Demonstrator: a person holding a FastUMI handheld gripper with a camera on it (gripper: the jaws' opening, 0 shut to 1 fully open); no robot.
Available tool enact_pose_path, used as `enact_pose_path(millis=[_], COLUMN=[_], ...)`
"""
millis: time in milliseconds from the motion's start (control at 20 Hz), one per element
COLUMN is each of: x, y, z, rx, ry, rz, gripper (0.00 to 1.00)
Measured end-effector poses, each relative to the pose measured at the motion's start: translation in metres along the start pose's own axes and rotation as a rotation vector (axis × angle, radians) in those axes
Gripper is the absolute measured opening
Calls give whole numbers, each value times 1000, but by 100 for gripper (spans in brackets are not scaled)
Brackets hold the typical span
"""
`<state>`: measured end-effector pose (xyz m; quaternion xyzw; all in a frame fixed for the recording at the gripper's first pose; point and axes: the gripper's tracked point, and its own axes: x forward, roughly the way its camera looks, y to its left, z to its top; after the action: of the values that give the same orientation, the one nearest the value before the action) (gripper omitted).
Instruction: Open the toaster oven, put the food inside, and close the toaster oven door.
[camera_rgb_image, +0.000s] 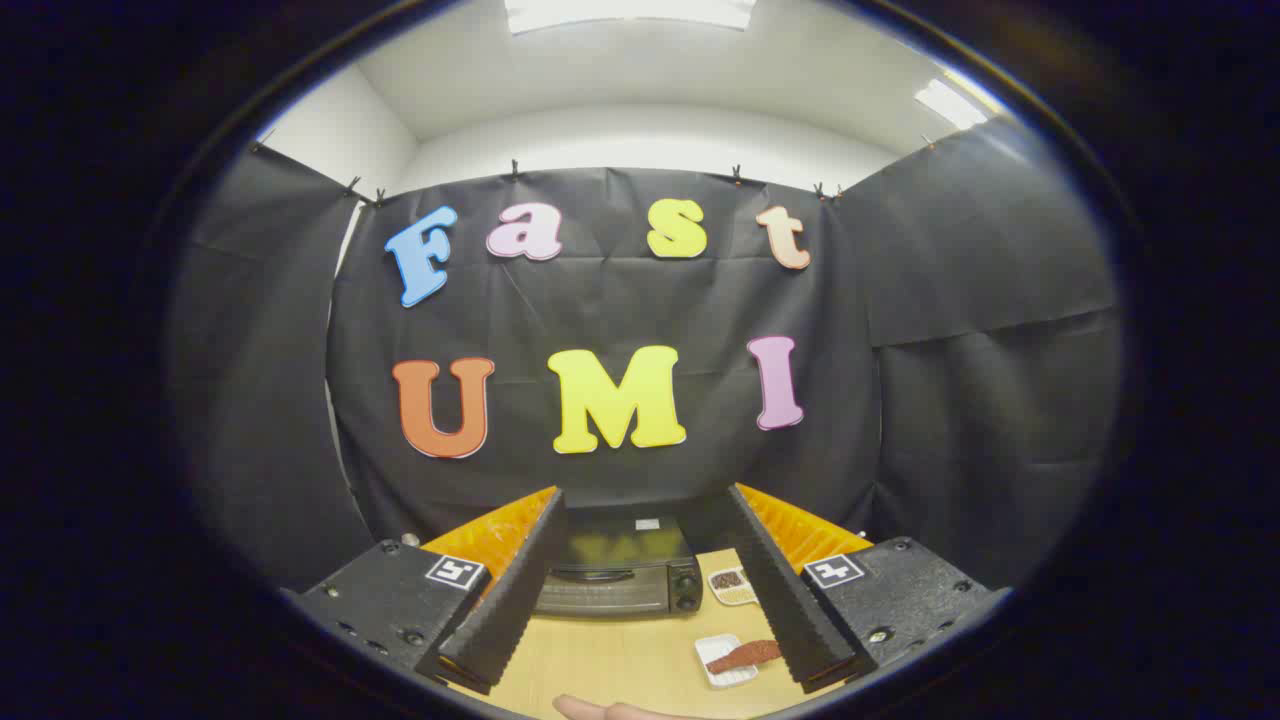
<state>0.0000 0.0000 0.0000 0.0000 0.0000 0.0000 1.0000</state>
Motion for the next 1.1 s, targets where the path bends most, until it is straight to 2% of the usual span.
enact_pose_path(millis=[400,700,900,1100], x=[-1,17,56,127], y=[-2,-2,-3,10], z=[-1,-17,-42,-93], rx=[-13,-19,-21,-4], ry=[-13,-7,1,67], rz=[0,-6,-8,18], gripper=[100,100,100,100])
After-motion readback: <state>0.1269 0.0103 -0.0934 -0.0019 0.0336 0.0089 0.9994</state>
